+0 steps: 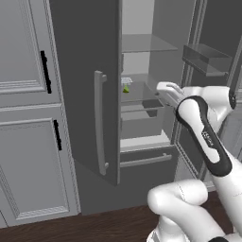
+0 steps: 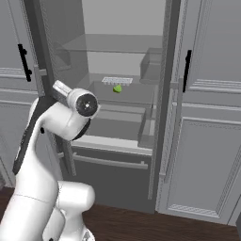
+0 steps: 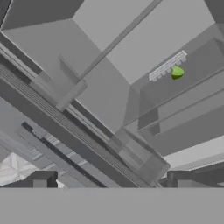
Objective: Grab a lemon wedge from the fridge and one ice cube from the ice bowl, and put them in the glass of lemonade.
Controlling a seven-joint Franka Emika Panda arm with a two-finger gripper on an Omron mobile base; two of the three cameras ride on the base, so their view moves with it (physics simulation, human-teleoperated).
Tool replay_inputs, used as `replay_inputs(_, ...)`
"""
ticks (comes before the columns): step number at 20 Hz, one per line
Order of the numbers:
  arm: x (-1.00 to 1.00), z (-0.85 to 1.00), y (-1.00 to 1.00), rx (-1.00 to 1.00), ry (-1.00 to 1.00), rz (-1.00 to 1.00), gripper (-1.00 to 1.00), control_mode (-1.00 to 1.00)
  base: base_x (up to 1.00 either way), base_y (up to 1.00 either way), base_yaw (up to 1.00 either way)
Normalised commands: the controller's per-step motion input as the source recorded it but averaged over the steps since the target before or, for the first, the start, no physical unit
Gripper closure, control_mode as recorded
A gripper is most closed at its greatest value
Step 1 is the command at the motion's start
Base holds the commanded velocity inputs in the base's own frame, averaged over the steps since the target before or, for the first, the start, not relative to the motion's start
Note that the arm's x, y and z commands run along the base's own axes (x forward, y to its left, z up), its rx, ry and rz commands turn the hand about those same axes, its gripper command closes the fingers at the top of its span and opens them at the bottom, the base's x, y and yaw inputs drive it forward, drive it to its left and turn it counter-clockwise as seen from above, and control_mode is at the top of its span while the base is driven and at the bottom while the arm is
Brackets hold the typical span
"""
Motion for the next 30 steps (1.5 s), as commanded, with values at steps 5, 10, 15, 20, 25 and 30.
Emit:
replay_inputs(5, 0.83, -0.02, 0.02, 0.04, 0.28, 0.04, -1.00, -1.00, 0.00, 0.00, 0.00)
replay_inputs(10, 0.63, -0.20, 0.19, 0.03, 0.17, 0.10, -1.00, -1.00, 0.00, 0.00, 0.00)
replay_inputs(15, 0.64, -0.54, 0.66, 0.01, 0.11, 0.15, -1.00, -1.00, 0.00, 0.00, 0.00)
replay_inputs(20, 0.54, -0.50, 0.75, 0.04, 0.03, 0.18, -1.00, -1.00, 0.00, 0.00, 0.00)
replay_inputs(25, 0.12, -0.47, 0.96, 0.12, 0.07, 0.28, -1.00, -1.00, 0.00, 0.00, 0.00)
replay_inputs(30, -0.29, -0.46, 1.00, 0.06, 0.07, 0.41, -1.00, -1.00, 0.00, 0.00, 0.00)
